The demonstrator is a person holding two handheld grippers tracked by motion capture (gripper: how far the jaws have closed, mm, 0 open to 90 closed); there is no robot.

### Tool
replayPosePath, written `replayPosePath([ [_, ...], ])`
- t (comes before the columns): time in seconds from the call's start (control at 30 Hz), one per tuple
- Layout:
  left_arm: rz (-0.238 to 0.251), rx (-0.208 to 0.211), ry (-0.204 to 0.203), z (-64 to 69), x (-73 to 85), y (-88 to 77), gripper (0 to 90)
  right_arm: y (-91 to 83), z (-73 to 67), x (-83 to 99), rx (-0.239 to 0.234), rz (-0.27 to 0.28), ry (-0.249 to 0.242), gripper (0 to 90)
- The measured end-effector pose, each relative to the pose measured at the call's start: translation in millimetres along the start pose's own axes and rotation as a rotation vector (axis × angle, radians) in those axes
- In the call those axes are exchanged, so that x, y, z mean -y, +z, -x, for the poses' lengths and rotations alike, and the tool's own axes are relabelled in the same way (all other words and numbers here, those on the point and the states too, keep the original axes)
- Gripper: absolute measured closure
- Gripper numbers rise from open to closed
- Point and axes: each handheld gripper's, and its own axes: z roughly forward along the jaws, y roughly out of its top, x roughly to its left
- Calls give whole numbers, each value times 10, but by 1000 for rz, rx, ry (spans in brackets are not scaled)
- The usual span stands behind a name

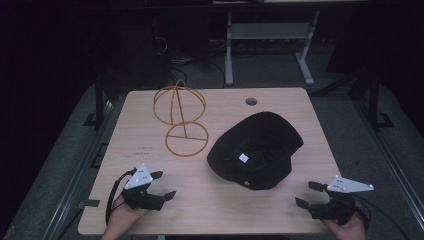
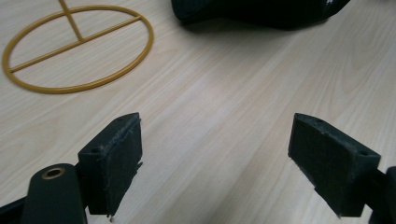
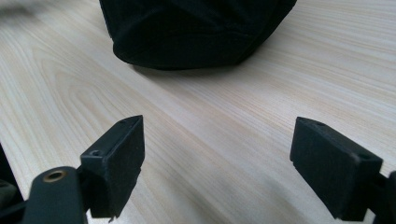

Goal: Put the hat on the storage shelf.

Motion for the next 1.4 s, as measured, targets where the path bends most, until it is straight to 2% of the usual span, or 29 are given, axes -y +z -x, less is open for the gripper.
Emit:
replayPosePath([
  [0.27,-3,32,-4,40,-61,54,177,-41,-17,10,-3,14,6,172],
  [0.4,-5,58,20,106,-183,90,178,-76,5,11,-2,33,22,172],
  [0.5,4,85,73,201,-367,114,179,-101,25,12,-1,43,31,172],
  [0.53,4,85,73,201,-367,114,179,-101,25,12,-1,43,31,172],
  [0.57,4,96,95,238,-455,142,179,-112,28,16,-2,47,31,172],
  [0.6,4,96,95,238,-455,142,179,-112,28,16,-2,47,31,172],
  [0.63,3,112,112,273,-534,178,179,-118,31,18,-4,48,34,172],
  [0.83,-17,150,158,360,-700,311,179,-125,21,9,-7,53,33,173],
  [0.93,-24,161,165,387,-740,363,179,-129,25,11,-7,55,28,173],
  [1.1,-38,190,213,481,-890,531,189,-152,30,13,-7,64,33,173],
  [1.17,-42,191,217,494,-917,567,191,-156,27,13,-6,65,35,173],
  [1.23,-54,195,241,524,-1001,672,195,-153,24,13,-8,65,33,173],
  [1.4,-57,190,275,575,-1090,788,215,-148,15,11,-13,61,26,173],
])
